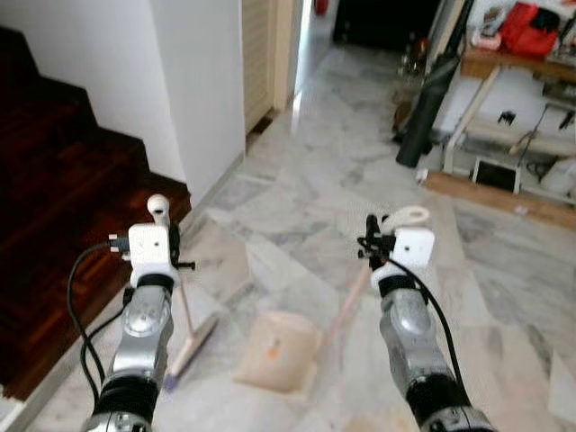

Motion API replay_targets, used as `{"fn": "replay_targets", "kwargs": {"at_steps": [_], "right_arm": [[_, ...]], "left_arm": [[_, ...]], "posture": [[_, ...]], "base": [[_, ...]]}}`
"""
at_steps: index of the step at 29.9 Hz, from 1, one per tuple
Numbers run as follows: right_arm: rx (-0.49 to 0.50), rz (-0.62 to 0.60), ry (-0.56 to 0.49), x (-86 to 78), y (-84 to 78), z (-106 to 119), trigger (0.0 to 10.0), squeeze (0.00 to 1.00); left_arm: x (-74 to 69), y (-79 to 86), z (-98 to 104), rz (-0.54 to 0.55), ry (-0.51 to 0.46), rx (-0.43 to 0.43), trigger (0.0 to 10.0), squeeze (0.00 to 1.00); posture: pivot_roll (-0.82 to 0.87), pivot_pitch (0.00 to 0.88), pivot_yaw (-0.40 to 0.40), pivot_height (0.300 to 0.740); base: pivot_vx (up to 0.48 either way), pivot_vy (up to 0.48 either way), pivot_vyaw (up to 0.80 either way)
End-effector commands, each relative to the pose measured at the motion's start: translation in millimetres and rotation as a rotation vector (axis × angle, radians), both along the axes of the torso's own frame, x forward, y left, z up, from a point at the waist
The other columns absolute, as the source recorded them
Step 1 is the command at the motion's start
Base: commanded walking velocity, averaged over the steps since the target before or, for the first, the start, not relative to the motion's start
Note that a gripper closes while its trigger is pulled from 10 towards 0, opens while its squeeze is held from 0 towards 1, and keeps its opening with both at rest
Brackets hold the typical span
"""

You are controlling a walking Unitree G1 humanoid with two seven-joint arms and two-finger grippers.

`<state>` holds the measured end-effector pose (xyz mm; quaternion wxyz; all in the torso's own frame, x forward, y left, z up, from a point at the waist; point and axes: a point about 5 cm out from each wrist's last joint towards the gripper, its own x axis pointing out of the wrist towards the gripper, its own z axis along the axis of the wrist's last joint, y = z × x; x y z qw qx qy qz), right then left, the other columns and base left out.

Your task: Sweep floor

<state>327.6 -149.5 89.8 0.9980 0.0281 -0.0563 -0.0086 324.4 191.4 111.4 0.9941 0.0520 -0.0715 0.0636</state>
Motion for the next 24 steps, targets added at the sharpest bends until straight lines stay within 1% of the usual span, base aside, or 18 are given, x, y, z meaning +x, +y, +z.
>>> {"fn": "replay_targets", "kwargs": {"at_steps": [1,9,24], "right_arm": [[-0.016,-0.012,-0.066,6.2,-4.4,16.3,10.0,0.00],[-0.017,-0.016,-0.072,7.0,-7.4,18.2,10.0,0.00],[-0.018,-0.013,-0.071,7.6,-6.7,19.0,10.0,0.00]], "left_arm": [[3.7,-2.0,13.3,-0.014,-0.061,-0.001,10.0,0.00],[4.3,-3.4,13.0,-0.013,-0.061,-0.003,10.0,0.00],[3.4,-3.0,12.1,-0.008,-0.060,-0.006,10.0,0.00]], "posture": [[0.02,0.000,-0.036,0.740],[0.02,0.000,-0.038,0.740],[0.02,0.000,-0.044,0.740]], "base": [[0.319,0.000,0.00],[0.314,0.000,0.00],[0.313,0.000,0.00]]}}
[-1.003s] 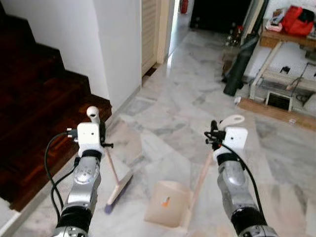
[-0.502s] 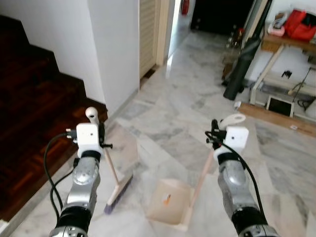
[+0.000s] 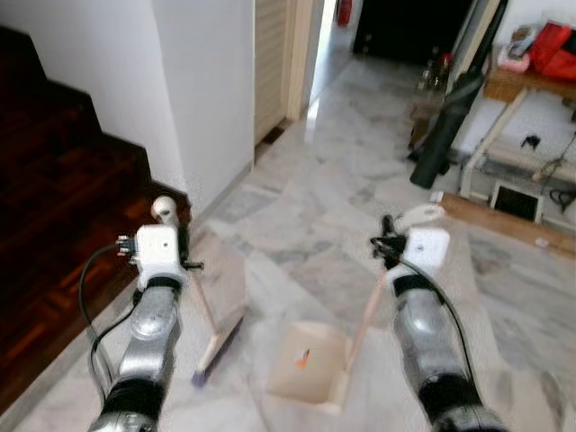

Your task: Sweep floor

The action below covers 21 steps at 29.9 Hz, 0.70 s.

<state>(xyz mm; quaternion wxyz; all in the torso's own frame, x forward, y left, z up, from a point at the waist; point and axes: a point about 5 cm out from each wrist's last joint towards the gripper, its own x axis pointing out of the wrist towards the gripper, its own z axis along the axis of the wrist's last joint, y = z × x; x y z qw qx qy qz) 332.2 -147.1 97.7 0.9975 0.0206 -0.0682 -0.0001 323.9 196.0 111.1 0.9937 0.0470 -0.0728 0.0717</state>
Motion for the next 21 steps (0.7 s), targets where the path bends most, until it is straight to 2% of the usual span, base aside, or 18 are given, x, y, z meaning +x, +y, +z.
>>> {"fn": "replay_targets", "kwargs": {"at_steps": [1,11,18,21], "right_arm": [[-0.001,-0.028,-0.047,2.8,-9.5,11.0,10.0,0.00],[-0.003,-0.025,-0.046,3.2,-9.0,10.8,10.0,0.00],[0.003,-0.027,-0.033,3.6,-7.6,9.1,10.0,0.00],[0.005,-0.029,-0.022,3.5,-8.0,7.4,10.0,0.00]], "left_arm": [[3.9,-7.9,12.1,-0.023,-0.056,0.004,10.0,0.00],[3.4,-7.9,11.6,-0.022,-0.057,0.004,10.0,0.00],[3.4,-11.0,11.7,-0.048,-0.062,-0.001,10.0,0.00],[3.7,-13.0,11.9,-0.056,-0.065,-0.006,10.0,0.00]], "posture": [[0.02,0.000,-0.045,0.740],[0.03,0.000,-0.048,0.740],[0.02,0.000,-0.043,0.740],[0.02,0.000,-0.044,0.740]], "base": [[0.315,0.000,0.00],[0.313,0.000,0.00],[0.000,0.000,0.00],[0.000,0.000,-0.59]]}}
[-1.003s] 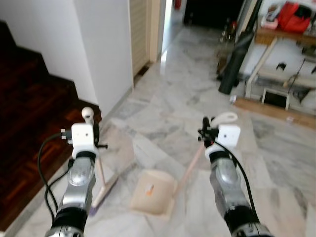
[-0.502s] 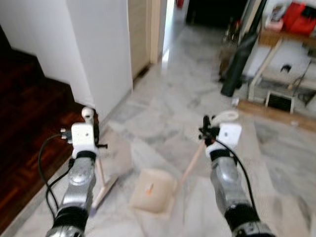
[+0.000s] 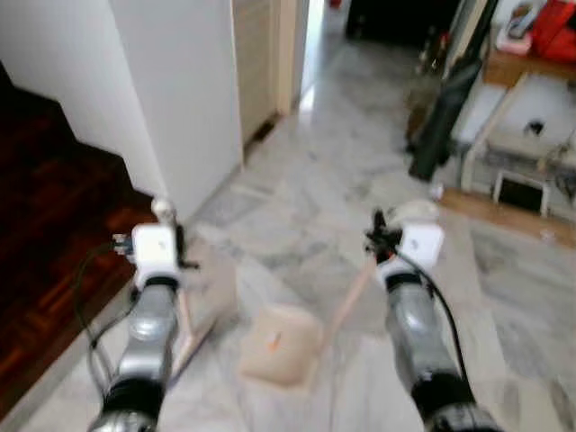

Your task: Sweep floor

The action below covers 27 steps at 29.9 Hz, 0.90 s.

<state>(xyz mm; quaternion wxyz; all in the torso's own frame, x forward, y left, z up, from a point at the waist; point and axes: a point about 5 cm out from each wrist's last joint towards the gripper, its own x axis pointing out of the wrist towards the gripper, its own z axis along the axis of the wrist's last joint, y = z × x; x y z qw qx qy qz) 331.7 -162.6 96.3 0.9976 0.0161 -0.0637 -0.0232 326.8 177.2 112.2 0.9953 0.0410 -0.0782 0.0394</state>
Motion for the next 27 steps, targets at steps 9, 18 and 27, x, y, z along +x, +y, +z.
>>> {"fn": "replay_targets", "kwargs": {"at_steps": [9,18,27], "right_arm": [[0.007,0.012,-0.028,4.6,5.4,8.9,10.0,0.00],[0.008,0.013,-0.021,5.3,6.5,8.5,10.0,0.00],[0.000,0.009,-0.013,4.6,5.0,7.6,10.0,0.00]], "left_arm": [[1.2,3.9,10.8,-0.004,-0.053,0.001,10.0,0.00],[2.1,8.4,10.4,0.013,-0.038,0.040,10.0,0.00],[2.3,10.0,11.5,0.026,-0.042,0.027,10.0,0.00]], "posture": [[0.03,0.000,-0.045,0.740],[0.03,0.000,-0.045,0.740],[0.02,0.000,-0.048,0.740]], "base": [[0.000,0.000,-0.75],[0.000,0.000,-0.74],[0.000,-0.249,-0.73]]}}
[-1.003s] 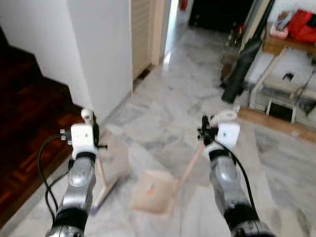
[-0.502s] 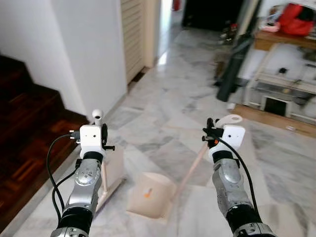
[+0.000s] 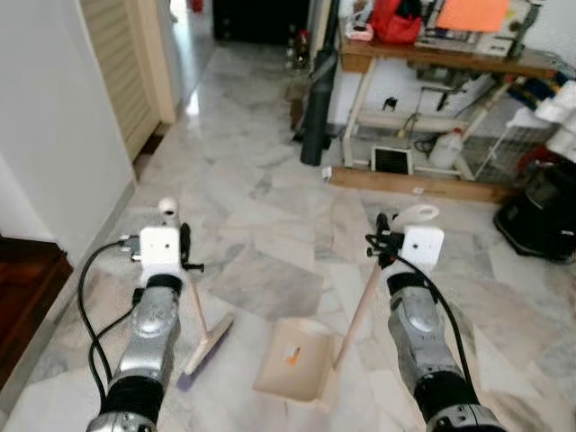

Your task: Sweep floor

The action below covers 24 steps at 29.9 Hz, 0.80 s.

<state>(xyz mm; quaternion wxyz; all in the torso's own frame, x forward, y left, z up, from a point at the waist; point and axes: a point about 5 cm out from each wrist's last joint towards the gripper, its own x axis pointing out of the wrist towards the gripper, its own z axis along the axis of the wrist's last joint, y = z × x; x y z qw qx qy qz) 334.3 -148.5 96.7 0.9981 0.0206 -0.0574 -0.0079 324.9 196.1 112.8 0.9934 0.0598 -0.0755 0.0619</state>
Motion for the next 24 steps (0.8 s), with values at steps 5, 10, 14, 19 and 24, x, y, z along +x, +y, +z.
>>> {"fn": "replay_targets", "kwargs": {"at_steps": [5,10,14,19,24], "right_arm": [[-0.007,-0.022,-0.025,1.2,-8.7,6.9,10.0,0.00],[-0.010,-0.017,-0.015,0.7,-7.1,5.4,10.0,0.00],[-0.009,-0.019,-0.014,0.7,-7.5,5.5,10.0,0.00],[-0.011,-0.020,-0.011,0.6,-7.0,5.2,10.0,0.00],[-0.010,-0.023,-0.010,0.7,-7.9,5.4,10.0,0.00]], "left_arm": [[1.9,-8.5,9.8,-0.020,-0.046,-0.003,10.0,0.00],[1.5,-7.2,10.7,-0.015,-0.047,-0.004,10.0,0.00],[1.6,-7.1,10.1,-0.013,-0.045,-0.004,10.0,0.00],[2.2,-7.0,10.7,-0.014,-0.045,-0.007,10.0,0.00],[2.8,-7.3,11.2,-0.013,-0.046,-0.005,10.0,0.00]], "posture": [[0.02,0.000,-0.052,0.740],[0.02,0.010,-0.052,0.740],[0.02,0.010,-0.051,0.740],[0.02,0.006,-0.050,0.740],[0.02,0.001,-0.049,0.740]], "base": [[0.000,0.000,-0.73],[0.000,0.000,-0.73],[0.000,0.000,-0.73],[0.000,0.000,-0.73],[0.000,0.000,-0.73]]}}
